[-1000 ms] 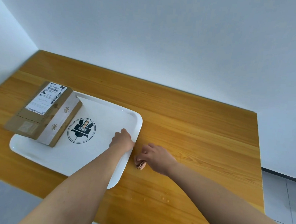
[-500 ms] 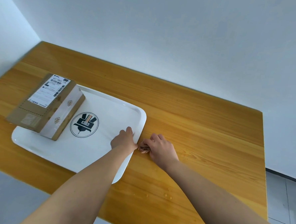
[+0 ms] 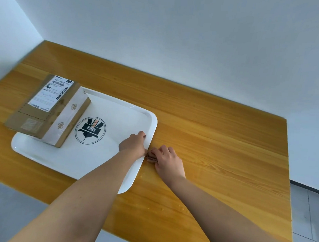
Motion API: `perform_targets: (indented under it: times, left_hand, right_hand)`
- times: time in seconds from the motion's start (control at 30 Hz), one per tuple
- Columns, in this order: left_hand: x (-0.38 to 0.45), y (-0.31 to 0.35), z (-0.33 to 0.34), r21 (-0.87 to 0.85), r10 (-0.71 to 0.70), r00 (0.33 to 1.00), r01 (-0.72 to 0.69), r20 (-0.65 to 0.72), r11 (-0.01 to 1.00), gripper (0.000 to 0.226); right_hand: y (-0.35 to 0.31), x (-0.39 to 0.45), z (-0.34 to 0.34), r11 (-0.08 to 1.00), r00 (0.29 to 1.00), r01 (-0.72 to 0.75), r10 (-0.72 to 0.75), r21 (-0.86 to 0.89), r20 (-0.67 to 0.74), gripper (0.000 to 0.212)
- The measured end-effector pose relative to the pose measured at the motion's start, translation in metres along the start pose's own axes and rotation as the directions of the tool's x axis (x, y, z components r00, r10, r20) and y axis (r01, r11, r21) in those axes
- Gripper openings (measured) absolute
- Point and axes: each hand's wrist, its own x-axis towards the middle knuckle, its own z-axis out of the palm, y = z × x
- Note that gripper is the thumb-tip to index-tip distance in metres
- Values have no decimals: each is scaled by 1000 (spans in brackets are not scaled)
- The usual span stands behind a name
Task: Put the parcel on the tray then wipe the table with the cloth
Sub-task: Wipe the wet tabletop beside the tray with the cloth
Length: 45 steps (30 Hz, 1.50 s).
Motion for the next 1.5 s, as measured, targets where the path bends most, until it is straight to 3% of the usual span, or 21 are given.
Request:
perform_targets:
  times: [0.13,0.27,0.4,0.5,0.57,0.63,0.7,0.77,0.83,1.0,1.2,1.27,1.37,1.5]
  left_hand:
    - [-1,-7,-4,-111,-20,999,23,33,994,44]
    - [-9,-1,-1,-107,-27,1000,28,3,994,39]
    - [-13,3,-2,-73,-32,999,32,2,997,38]
    - [-14,1,-2,-61,-27,1000,27,5,998,38]
    - [-14,1,-3,-58,-28,1000,28,4,998,39]
    - [-15,0,-3,-59,-32,999,33,18,998,39]
    - [-15,-2,-2,-64,-32,999,34,32,997,40]
    - [-15,-3,-2,-67,-28,999,31,38,997,40]
    - [-15,-4,-1,-64,-24,999,27,40,998,40]
    - [-20,-4,-1,-45,-11,999,13,48,999,40]
    - [-31,-2,3,-13,-18,999,18,43,1000,40]
    - [-37,-2,5,-12,-31,999,32,35,999,41]
    - [-46,-3,9,-27,-72,997,73,35,997,42]
    - [-64,-6,17,-61,-125,991,127,39,990,42]
  right_hand:
    - [-7,-10,6,995,994,96,-96,-13,57,35]
    - [-5,-21,8,970,963,244,-242,3,119,32]
    - [-2,-30,10,892,876,452,-446,11,184,31]
    - [7,-22,1,836,828,549,-538,-29,157,29]
    - [13,-13,-6,902,903,427,-423,-57,75,28]
    - [14,-8,-9,979,981,191,-192,-68,-15,32]
    - [10,-6,-4,993,997,34,-41,-112,-66,38]
    - [2,-9,2,994,996,-30,21,-107,-82,42]
    - [-6,-15,8,998,998,10,-14,-60,-67,37]
    - [-16,-40,18,962,960,272,-271,-8,65,29]
    - [-3,-48,6,816,786,577,-563,23,255,32]
    - [-3,-47,2,861,834,508,-495,10,242,31]
    - [-5,-47,-1,978,972,206,-201,-34,120,32]
    - [-14,-56,4,989,991,108,-99,-98,92,41]
